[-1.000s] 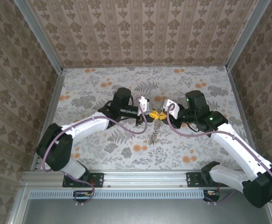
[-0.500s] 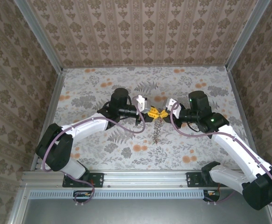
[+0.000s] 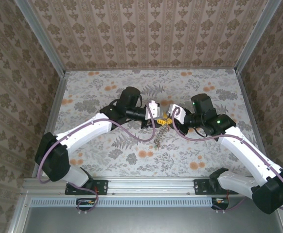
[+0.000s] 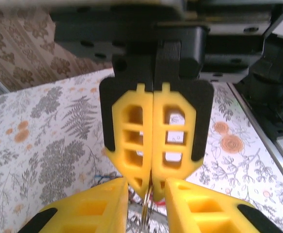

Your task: Put the keys on the keyring

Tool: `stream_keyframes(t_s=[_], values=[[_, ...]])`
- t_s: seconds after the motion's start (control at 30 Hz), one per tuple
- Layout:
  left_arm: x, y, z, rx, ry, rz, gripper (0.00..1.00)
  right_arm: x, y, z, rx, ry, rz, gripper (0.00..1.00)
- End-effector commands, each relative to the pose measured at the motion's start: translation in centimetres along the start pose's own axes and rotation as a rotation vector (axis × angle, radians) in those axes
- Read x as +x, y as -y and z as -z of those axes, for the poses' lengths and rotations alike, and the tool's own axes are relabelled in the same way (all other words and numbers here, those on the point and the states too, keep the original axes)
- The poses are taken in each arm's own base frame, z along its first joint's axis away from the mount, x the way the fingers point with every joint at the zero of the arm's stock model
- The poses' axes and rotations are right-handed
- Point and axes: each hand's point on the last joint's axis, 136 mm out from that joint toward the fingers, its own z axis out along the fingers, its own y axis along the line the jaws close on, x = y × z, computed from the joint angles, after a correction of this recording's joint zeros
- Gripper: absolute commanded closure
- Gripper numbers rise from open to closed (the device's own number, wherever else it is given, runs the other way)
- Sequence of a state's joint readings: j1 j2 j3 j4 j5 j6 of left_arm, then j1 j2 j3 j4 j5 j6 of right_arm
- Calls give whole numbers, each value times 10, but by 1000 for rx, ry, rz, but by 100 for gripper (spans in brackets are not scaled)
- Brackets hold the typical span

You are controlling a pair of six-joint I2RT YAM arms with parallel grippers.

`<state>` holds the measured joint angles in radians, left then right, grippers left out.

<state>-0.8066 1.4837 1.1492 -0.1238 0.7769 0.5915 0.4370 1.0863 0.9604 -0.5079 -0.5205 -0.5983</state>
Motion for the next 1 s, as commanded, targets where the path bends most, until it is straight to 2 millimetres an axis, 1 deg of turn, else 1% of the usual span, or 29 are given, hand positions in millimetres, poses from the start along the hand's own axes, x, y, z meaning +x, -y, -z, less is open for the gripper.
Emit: stream_keyframes(t_s=[0.0,0.23,0.37,0.83,0.93,0.97], values=[[4,4,4,14,-49,-23,72,-19,5,10,26,32,45,100],[4,1,5,15,-56,-24,72,-21,1,10,16,40,48,100],[-1,-1,3,26,-49,-28,77,-22,1,11,18,43,50,100],[8,-3,-2,38,-73,-12,78,-29,-1,12,6,84,54,100],[9,-2,-3,44,-73,-6,84,-31,-2,13,4,93,53,100],[10,-2,-3,44,-74,-7,84,-31,-2,13,2,95,54,100]])
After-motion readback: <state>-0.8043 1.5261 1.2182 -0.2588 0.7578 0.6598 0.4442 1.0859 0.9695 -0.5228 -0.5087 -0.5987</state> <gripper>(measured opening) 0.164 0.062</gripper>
